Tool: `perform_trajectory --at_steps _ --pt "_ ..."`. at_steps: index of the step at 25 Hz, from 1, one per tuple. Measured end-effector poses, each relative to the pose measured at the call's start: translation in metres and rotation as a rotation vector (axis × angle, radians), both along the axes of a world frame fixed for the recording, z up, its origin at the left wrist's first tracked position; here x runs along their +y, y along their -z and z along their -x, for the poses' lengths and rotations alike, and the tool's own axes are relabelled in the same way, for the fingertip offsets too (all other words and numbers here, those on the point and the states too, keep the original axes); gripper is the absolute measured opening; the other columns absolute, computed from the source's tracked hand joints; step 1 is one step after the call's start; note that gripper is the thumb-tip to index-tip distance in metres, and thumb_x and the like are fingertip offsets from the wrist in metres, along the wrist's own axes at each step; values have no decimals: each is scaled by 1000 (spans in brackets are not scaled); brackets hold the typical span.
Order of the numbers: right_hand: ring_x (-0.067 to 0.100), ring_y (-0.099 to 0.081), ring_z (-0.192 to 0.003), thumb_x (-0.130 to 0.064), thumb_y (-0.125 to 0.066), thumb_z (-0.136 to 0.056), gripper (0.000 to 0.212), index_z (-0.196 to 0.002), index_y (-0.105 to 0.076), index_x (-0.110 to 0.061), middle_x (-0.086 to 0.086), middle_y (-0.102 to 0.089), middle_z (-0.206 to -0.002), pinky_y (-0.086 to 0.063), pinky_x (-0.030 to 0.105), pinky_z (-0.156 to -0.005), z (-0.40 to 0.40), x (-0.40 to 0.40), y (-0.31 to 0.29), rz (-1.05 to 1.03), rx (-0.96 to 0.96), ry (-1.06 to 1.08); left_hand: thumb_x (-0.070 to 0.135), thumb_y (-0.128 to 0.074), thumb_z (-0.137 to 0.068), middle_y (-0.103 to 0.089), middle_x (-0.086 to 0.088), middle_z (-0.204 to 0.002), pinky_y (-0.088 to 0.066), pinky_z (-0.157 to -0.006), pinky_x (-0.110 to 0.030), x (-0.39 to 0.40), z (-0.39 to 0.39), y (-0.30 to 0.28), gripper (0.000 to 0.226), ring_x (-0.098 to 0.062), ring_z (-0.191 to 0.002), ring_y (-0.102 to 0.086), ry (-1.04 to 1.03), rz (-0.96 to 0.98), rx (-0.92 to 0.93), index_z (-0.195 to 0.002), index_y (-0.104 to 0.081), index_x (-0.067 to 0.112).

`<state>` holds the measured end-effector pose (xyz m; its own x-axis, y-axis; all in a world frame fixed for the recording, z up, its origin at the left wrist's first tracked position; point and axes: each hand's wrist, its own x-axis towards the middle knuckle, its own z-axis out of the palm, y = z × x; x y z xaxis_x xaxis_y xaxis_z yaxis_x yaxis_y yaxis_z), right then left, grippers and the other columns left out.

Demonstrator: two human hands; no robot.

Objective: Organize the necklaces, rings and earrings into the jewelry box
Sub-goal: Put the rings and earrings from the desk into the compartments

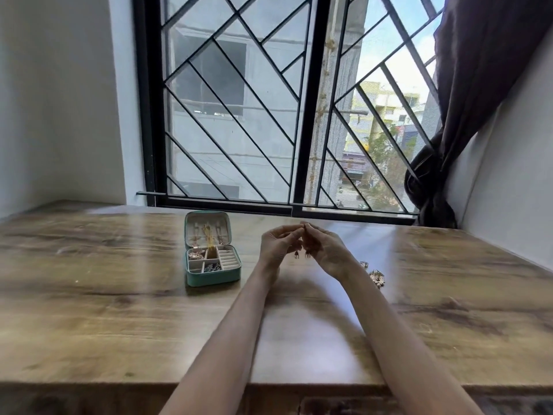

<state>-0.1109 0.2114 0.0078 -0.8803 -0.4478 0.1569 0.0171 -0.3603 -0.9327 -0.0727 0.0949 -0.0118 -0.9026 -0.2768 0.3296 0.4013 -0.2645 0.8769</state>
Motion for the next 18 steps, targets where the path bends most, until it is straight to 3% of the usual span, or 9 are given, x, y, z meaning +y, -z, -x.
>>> perform_trajectory --at_steps 6,11,14,18 --pt "10 -57 -60 -9 -55 -92 12 -101 -63 -8 -3 -66 -64 -45 17 -53 4 -1 4 -14 79 28 4 -67 -82 -71 2 -66 -52 -65 -22 0 -5 -1 13 -11 -58 -58 -21 -30 3 -81 -73 15" --pt "9 -62 -73 -8 -61 -88 31 -116 -60 6 6 -67 -87 -52 18 -72 1 -2 3 -71 201 -38 9 -72 -79 -69 -2 -68 -47 -64 -25 -7 -8 0 7 -11 -57 -57 -81 -26 -22 -85 -74 12" --pt "7 -63 -69 -4 -60 -88 19 -105 -65 -2 0 -71 -79 -51 15 -65 -6 -7 -1 -41 209 -5 7 -69 -81 -71 2 -69 -53 -67 -22 -12 -18 -5 9 -9 -60 -60 -88 22 -5 -89 -73 9" --pt "8 -65 -71 -4 -59 -88 12 -96 -68 -9 -3 -73 -77 -53 16 -71 -23 -28 -10 26 238 10 -1 -65 -82 -72 8 -69 -54 -68 -17 -39 -37 -24 13 -3 -65 -64 -133 202 82 -92 -71 4"
